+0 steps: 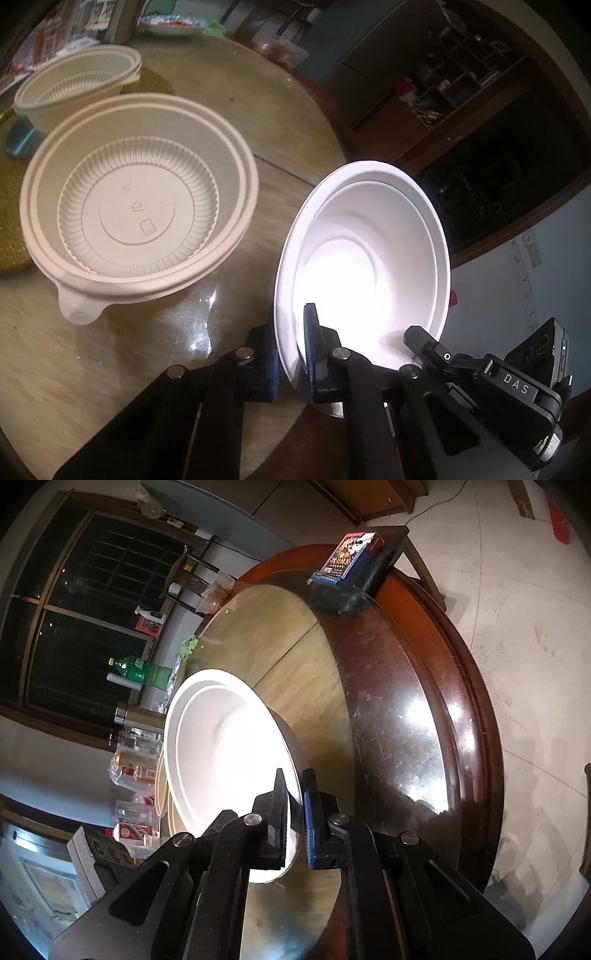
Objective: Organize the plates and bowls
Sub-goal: 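Lift the white foam bowl and carry it to the red plate stack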
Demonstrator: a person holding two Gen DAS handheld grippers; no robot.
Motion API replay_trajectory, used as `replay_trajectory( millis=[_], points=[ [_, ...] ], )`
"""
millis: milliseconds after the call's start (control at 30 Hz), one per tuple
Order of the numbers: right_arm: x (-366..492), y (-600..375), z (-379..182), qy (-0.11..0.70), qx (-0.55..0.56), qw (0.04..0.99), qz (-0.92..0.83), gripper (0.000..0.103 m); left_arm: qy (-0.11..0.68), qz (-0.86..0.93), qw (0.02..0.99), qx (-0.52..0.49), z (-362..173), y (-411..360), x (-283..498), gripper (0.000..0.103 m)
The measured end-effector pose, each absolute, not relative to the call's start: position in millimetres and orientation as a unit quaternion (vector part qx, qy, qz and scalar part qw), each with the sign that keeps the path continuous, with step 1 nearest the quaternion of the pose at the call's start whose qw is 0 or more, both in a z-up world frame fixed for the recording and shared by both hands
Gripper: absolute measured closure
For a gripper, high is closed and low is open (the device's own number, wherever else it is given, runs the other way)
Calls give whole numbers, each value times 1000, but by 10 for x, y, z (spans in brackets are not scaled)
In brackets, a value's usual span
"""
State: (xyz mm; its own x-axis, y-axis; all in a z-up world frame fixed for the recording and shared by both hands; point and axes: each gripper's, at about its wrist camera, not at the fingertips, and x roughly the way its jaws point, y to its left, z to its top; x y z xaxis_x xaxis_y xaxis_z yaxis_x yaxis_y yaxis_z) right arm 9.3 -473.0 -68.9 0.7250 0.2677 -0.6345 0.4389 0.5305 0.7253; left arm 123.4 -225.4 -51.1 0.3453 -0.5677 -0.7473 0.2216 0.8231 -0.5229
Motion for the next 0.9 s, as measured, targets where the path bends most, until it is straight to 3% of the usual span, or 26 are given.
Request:
replay_trajectory(
  millis=[400, 900],
  points=[
    [-81, -4586, -518, 351, 476, 805, -40, 97, 486, -249, 825, -143, -221, -2160, 1091, 94],
    [-124, -3908, -231, 347, 419, 839, 11, 97, 449, -212, 852, -165, 14, -1485, 828, 94]
  ],
)
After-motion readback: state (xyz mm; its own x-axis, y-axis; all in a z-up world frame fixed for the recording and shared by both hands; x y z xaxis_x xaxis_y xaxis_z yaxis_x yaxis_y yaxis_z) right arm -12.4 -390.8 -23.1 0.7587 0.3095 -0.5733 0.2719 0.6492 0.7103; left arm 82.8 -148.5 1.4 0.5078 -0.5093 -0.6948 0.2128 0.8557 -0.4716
